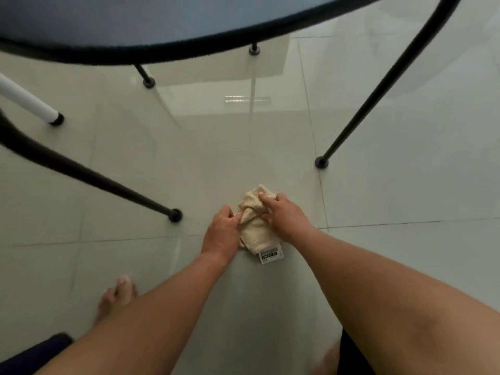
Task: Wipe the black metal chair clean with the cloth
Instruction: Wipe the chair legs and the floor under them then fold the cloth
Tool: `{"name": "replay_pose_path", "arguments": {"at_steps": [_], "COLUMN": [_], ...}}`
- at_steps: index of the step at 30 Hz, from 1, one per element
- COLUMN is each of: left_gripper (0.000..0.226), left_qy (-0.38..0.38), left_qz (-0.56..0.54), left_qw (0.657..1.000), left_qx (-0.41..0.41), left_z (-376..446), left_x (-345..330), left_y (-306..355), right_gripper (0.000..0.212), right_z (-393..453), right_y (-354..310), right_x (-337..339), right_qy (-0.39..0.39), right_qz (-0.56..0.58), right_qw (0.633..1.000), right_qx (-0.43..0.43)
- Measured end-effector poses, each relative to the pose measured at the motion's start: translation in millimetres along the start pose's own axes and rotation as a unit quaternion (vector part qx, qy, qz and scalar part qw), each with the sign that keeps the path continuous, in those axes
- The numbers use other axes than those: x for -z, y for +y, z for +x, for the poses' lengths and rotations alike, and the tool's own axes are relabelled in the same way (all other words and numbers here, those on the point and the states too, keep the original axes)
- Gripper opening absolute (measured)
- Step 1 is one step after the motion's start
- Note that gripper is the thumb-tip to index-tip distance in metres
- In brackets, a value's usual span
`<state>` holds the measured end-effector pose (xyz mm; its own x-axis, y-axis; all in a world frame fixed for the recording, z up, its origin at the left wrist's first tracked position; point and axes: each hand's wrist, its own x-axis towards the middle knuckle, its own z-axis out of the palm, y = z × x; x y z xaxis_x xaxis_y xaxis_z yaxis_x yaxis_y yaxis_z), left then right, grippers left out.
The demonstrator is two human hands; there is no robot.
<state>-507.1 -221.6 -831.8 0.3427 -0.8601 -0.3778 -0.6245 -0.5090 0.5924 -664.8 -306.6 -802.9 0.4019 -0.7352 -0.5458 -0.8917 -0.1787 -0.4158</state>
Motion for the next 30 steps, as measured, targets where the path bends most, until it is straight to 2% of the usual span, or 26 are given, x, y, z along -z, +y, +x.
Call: {"name": "replay_pose_path", "arguments": {"at_steps": [3,6,9,12,18,25,30], "left_gripper": [0.033,0.034,0.038,0.04,0.037,0.032,0.035], "left_qy": [0.01,0.019,0.055,0.081,0.094,0.115,0.091], "left_qz": [-0.053,-0.025,-0.045,-0.061,-0.119,-0.212,-0.162], "left_qw": [0.996,0.995,0.985,0.977,0.968,0.941,0.959], "left_qx": [0.067,0.097,0.157,0.19,0.201,0.236,0.216], "left_z": [-21.1,-33.1,-37.5,-33.8,-21.9,-29.0,-28.5], "left_x": [33.1,64.4,91.4,111.7,104.5,82.7,93.0], "left_y": [-37.3,-73.7,-100.7,-111.0,-95.7,-75.1,-82.5], "right_gripper": [0.062,0.061,0.06,0.063,0.056,0.055,0.056], "right_z": [-0.3,4.6,7.8,1.9,1.0,2.6,3.1], "right_y": [-40.2,-80.4,-122.6,-150.5,-140.7,-124.0,-122.7], "right_x": [-26.3,-45.4,-63.0,-81.8,-81.7,-66.4,-65.4], "right_qy": [-0.046,-0.079,-0.069,-0.033,0.012,0.006,-0.008], "right_qz": [-0.016,-0.039,-0.045,-0.067,-0.142,-0.199,-0.226], "right_qw": [0.998,0.992,0.988,0.988,0.978,0.973,0.962], "right_qx": [0.045,0.088,0.131,0.134,0.154,0.119,0.153]}}
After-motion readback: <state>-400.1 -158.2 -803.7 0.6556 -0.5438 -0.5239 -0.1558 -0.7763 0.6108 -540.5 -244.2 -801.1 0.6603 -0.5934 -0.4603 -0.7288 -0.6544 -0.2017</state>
